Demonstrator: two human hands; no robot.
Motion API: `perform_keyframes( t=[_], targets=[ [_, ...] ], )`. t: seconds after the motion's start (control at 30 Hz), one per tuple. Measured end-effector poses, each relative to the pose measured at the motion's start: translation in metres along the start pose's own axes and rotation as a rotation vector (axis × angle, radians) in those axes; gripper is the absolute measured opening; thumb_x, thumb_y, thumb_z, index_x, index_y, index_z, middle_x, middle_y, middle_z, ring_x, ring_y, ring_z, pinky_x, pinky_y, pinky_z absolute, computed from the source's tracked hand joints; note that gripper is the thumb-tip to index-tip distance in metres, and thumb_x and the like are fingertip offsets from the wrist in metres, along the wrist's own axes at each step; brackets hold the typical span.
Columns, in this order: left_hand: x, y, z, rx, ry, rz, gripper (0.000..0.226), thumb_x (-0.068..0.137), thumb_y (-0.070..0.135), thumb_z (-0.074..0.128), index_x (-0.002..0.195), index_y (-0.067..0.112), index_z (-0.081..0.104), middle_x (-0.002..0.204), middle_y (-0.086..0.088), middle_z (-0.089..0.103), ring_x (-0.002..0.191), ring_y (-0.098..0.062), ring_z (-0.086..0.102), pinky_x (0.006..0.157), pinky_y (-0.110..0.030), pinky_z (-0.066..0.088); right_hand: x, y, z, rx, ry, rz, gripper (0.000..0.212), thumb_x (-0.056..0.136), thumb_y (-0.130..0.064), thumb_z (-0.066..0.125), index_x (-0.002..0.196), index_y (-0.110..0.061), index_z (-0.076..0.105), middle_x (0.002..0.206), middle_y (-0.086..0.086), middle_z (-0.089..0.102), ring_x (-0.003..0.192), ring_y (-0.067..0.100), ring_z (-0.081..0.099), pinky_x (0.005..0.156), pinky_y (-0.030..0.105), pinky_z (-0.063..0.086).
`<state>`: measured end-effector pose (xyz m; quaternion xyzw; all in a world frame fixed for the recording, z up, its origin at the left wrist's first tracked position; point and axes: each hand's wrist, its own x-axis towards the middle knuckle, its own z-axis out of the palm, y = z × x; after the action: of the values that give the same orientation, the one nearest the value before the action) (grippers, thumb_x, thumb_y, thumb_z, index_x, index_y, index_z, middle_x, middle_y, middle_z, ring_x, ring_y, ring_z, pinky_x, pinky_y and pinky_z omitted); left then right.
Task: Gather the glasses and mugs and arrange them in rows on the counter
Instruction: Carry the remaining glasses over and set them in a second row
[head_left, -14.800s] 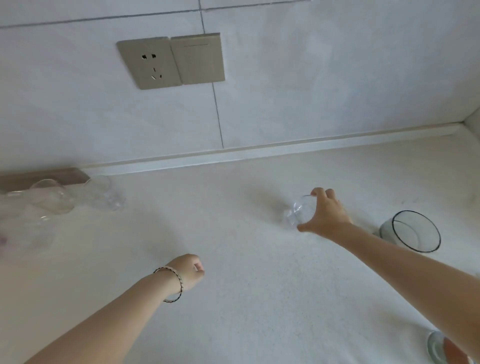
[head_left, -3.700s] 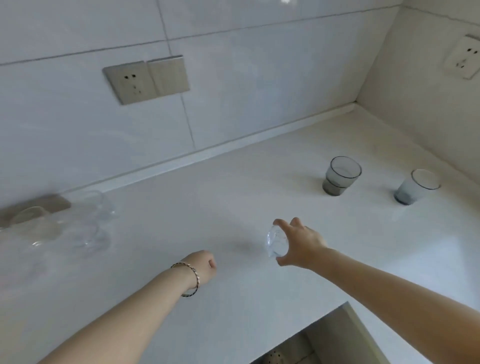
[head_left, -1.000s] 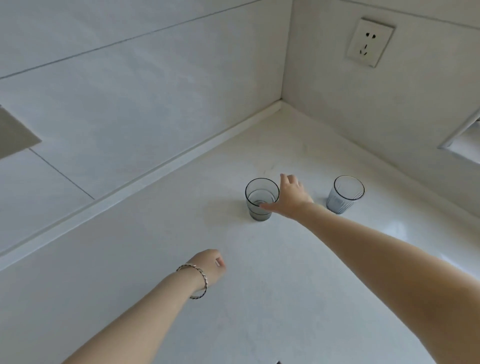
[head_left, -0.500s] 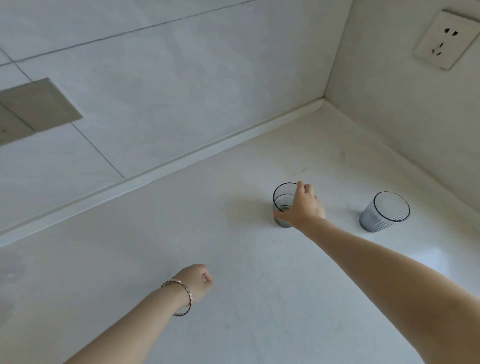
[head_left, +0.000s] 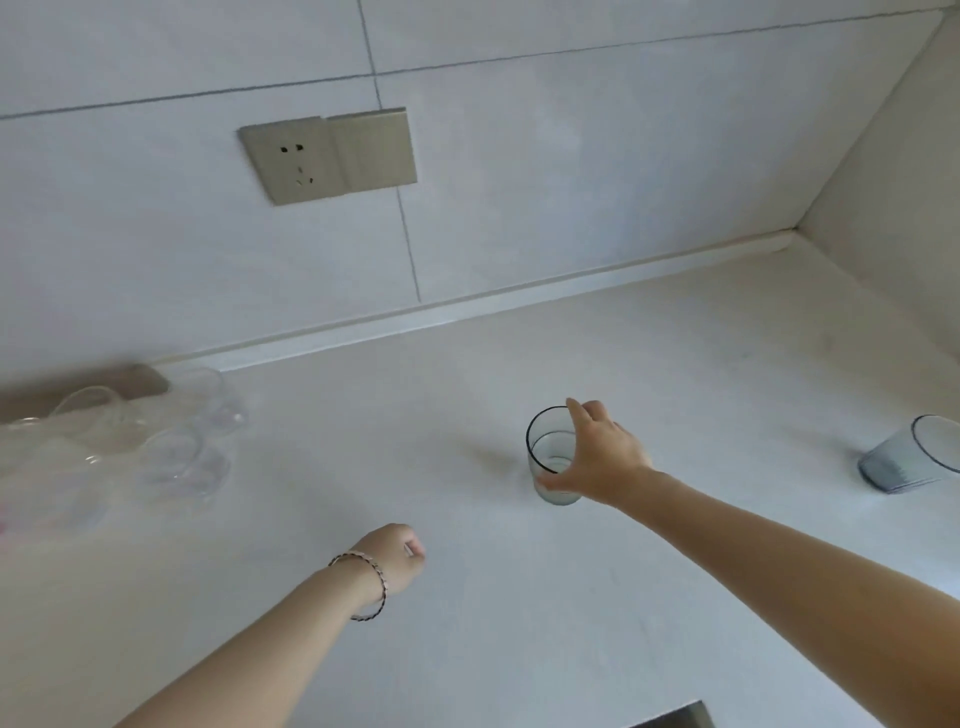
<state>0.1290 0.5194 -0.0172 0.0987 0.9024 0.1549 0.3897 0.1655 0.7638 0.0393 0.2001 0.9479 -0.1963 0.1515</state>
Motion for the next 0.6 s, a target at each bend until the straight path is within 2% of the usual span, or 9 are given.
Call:
perform_keyframes(
  t=[0.13,0.2,0.3,0.37,0.47,0.6],
  targets=[
    [-0.025,-0.090,-0.023,-0.019,0.026,-0.016,0.009,0.092,0.020,0.043,0.086,0.022,0.049,0.120,-0.003,0.060,0.099,-0.017,0.054,0.080,-0.019,0.037,-0.022,-0.094,0.039,0.015,-0.011,-0.049,0.102,0.069,-0.051,0.072,0.148,-0.018,0.017,0.144,0.000,0.033,0.125,0.024,0.050,0.097,0.032,0.043],
    [-0.038,-0.142,-0.035,-0.015,0.035,-0.032,0.008,0.092,0.019,0.042,0.089,0.022,0.048,0.118,-0.004,0.059,0.100,-0.018,0.054,0.080,-0.019,0.036,-0.033,-0.142,0.060,0.019,-0.023,-0.072,0.102,0.069,-0.051,0.072,0.148,-0.018,0.017,0.144,-0.001,0.033,0.125,0.024,0.050,0.097,0.032,0.043],
    [-0.061,-0.218,-0.051,-0.024,0.062,-0.076,0.008,0.091,0.019,0.041,0.088,0.022,0.048,0.103,0.000,0.054,0.092,-0.016,0.050,0.078,-0.021,0.036,-0.048,-0.211,0.089,-0.012,-0.068,-0.140,0.102,0.069,-0.049,0.073,0.149,-0.018,0.017,0.144,-0.001,0.032,0.126,0.023,0.049,0.097,0.031,0.043],
    [-0.079,-0.264,-0.057,-0.037,0.060,-0.110,0.008,0.091,0.019,0.041,0.089,0.022,0.048,0.110,-0.002,0.058,0.093,-0.016,0.050,0.079,-0.022,0.039,-0.058,-0.257,0.108,-0.045,-0.106,-0.204,0.104,0.068,-0.048,0.074,0.149,-0.018,0.016,0.144,0.000,0.031,0.126,0.023,0.048,0.098,0.031,0.042],
    [-0.106,-0.319,-0.065,-0.062,0.058,-0.158,0.008,0.091,0.019,0.042,0.087,0.023,0.048,0.122,-0.003,0.060,0.109,-0.019,0.056,0.091,-0.025,0.043,-0.070,-0.322,0.135,-0.064,-0.139,-0.294,0.105,0.068,-0.048,0.075,0.149,-0.018,0.016,0.144,0.000,0.031,0.126,0.024,0.048,0.099,0.032,0.042],
    [-0.131,-0.373,-0.072,-0.097,0.081,-0.213,0.019,0.091,0.020,0.042,0.073,0.028,0.044,0.122,-0.004,0.060,0.098,-0.018,0.053,0.092,-0.025,0.043,-0.074,-0.397,0.172,-0.064,-0.164,-0.379,0.105,0.068,-0.046,0.076,0.149,-0.017,0.015,0.144,0.002,0.031,0.125,0.025,0.049,0.098,0.033,0.043]
  ],
)
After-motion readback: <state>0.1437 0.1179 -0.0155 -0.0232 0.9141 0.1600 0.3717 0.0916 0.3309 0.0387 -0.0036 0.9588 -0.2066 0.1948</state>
